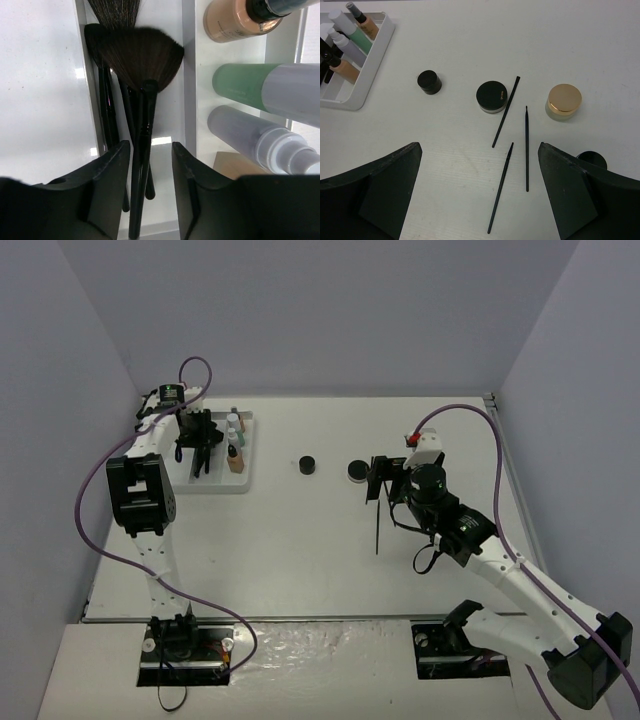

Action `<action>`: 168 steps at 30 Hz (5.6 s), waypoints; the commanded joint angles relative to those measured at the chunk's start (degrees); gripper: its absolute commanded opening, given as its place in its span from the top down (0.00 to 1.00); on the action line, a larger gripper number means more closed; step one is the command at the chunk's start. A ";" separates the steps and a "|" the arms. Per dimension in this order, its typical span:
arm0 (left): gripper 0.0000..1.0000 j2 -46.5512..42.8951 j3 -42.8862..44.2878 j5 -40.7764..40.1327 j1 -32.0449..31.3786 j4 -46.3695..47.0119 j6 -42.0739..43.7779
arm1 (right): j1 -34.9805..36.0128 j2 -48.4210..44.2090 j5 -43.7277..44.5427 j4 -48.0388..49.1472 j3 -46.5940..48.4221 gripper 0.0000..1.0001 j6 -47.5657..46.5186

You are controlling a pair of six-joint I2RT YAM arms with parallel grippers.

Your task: Organize the makeup

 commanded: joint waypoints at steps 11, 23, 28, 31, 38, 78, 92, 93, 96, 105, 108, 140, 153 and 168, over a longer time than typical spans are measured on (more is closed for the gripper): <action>0.61 -12.64 -1.18 -6.12 -0.32 1.87 -4.82 | -0.39 -0.13 2.20 -0.12 2.86 0.00 1.54; 0.32 -36.41 -13.07 -14.17 -0.70 -2.88 -15.62 | -0.99 12.79 2.35 -10.09 1.98 0.10 13.03; 0.19 -44.52 -18.31 -13.74 -1.88 -5.62 -15.62 | -1.27 19.71 0.47 -10.15 -0.03 0.16 17.14; 0.14 -48.98 -20.61 -14.15 -2.52 -7.96 -15.28 | -1.45 23.71 0.64 -9.95 -0.77 0.21 18.49; 0.12 -55.01 -22.28 -14.43 -4.59 -12.31 -15.22 | -1.89 30.35 -0.95 -6.23 -3.30 0.37 20.18; 0.19 -49.06 -24.09 -9.91 -47.12 8.93 -29.04 | 1.19 6.31 -12.93 13.69 3.33 1.00 22.61; 0.39 -44.09 -23.02 -7.37 -52.34 14.61 -30.64 | 1.16 4.68 -17.84 24.25 2.49 1.00 25.83; 0.41 -43.96 -22.99 -7.34 -52.47 15.07 -30.69 | 1.13 4.81 -18.00 24.49 2.49 1.00 25.94; 0.52 -43.35 -22.69 -7.05 -52.80 15.81 -31.01 | 1.10 5.05 -18.47 25.76 2.39 1.00 26.51; 0.93 -43.10 -22.99 -9.00 -53.05 15.69 -31.07 | 1.01 5.39 -19.05 26.32 2.08 0.99 26.31; 1.00 -43.42 -23.05 -10.53 -53.05 14.10 -30.68 | 0.61 5.46 -19.05 25.59 2.14 0.87 25.72; 1.00 -23.41 -9.53 -12.11 -3.44 -1.87 -2.51 | -7.35 7.06 -6.62 -4.75 9.37 0.00 -0.23; 0.85 -7.06 0.36 -13.14 -2.82 -0.49 -1.54 | -7.96 12.88 -4.53 -10.60 8.50 0.00 -2.32; 0.72 -19.76 -7.04 -17.12 -2.87 -2.60 -8.00 | -9.09 30.40 -7.56 -10.82 8.21 0.08 0.62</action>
